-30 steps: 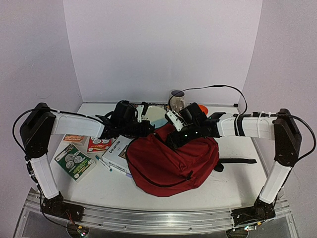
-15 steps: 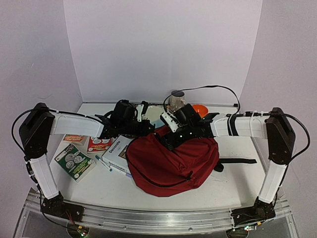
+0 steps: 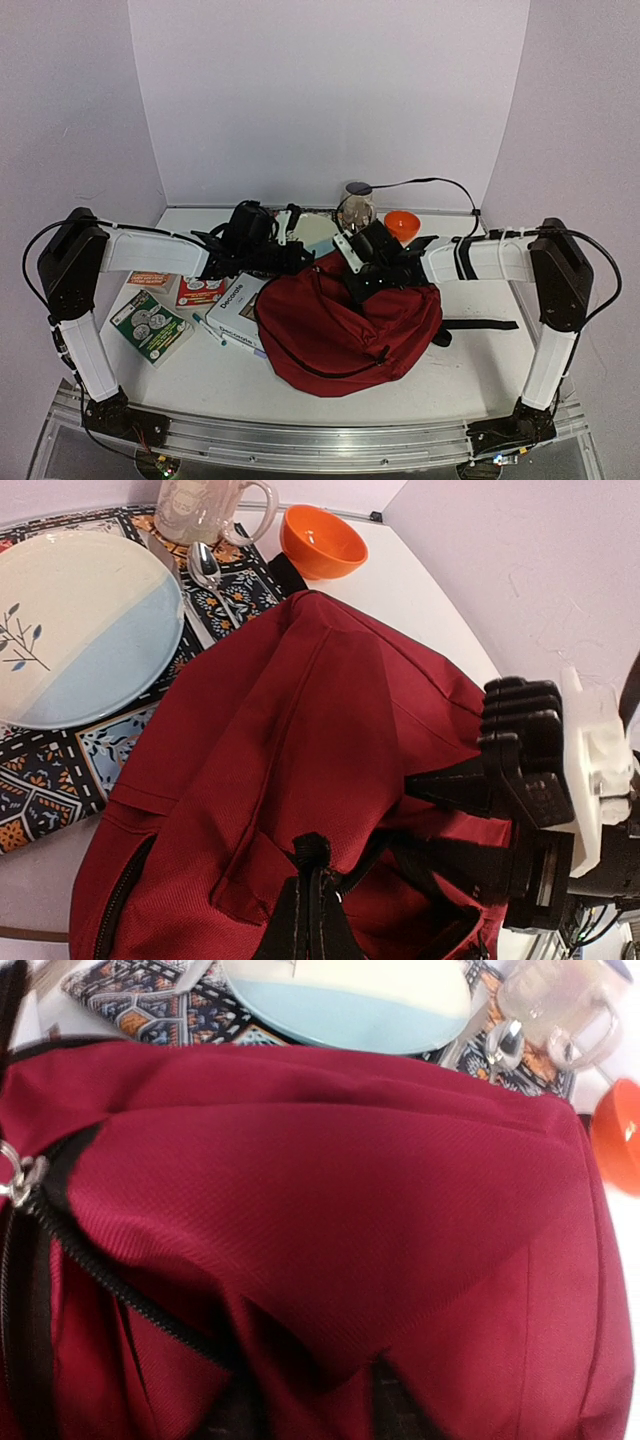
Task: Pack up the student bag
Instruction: Pick up the book from the center of the board, then set down the student bag at the center of the board.
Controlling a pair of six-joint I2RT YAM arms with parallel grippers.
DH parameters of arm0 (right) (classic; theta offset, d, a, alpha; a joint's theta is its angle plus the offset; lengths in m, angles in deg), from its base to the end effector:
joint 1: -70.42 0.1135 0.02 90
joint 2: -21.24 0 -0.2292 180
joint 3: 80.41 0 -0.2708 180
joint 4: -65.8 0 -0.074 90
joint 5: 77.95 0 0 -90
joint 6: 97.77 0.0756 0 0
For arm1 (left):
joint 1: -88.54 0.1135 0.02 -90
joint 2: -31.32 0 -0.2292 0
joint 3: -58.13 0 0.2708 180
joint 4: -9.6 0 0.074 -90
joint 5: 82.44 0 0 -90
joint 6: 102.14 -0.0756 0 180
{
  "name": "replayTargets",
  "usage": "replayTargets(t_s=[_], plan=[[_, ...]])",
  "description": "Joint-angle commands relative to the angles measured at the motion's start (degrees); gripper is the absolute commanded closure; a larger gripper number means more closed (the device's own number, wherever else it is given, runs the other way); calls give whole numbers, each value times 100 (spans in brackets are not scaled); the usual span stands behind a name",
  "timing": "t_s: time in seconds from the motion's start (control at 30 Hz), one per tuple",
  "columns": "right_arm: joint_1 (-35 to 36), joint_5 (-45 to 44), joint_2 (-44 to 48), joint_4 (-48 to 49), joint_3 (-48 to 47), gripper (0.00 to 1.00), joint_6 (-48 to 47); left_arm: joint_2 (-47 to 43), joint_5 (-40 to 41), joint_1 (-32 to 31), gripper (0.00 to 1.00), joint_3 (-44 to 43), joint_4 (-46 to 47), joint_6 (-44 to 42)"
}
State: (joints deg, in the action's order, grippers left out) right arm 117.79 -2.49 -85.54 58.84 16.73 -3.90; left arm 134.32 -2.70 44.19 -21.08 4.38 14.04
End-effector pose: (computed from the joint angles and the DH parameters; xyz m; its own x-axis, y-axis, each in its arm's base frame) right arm 0.3255 0.3256 0.1476 -0.3850 -0.3218 -0.8650 -0.5415 0.8377 -0.0706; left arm 0.3117 -0.3236 0.1556 -0.6638 0.0418 -0.7467 0.5643 0.6833 -0.4634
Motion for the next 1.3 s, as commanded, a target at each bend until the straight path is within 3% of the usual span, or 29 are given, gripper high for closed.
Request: replayTargets(t_s=[0.0,0.07,0.3,0.43,0.87,1.03,1.27], plan=[[-14,-703,521,-313,166,89,-74,-376,-113,23,100,-164,221,76],[-17,-726,671,-336,207,100,-98,-357,-152,24,100,-179,222,94],[-12,-950,1402,-804,243,100,-344,-200,-379,1,98,-382,219,188],[-68,-966,1776,-1068,298,100,-664,-252,-338,-11,89,-335,218,163],[-732,97,2759,-1193,575,100,-791,-1378,707,-3,38,666,-300,-338],[-1062,214,2954,-1128,614,100,-722,-1565,902,-4,29,949,-619,-382],[-1420,940,3239,-860,747,100,-482,-1473,655,-3,25,1137,-722,-481]])
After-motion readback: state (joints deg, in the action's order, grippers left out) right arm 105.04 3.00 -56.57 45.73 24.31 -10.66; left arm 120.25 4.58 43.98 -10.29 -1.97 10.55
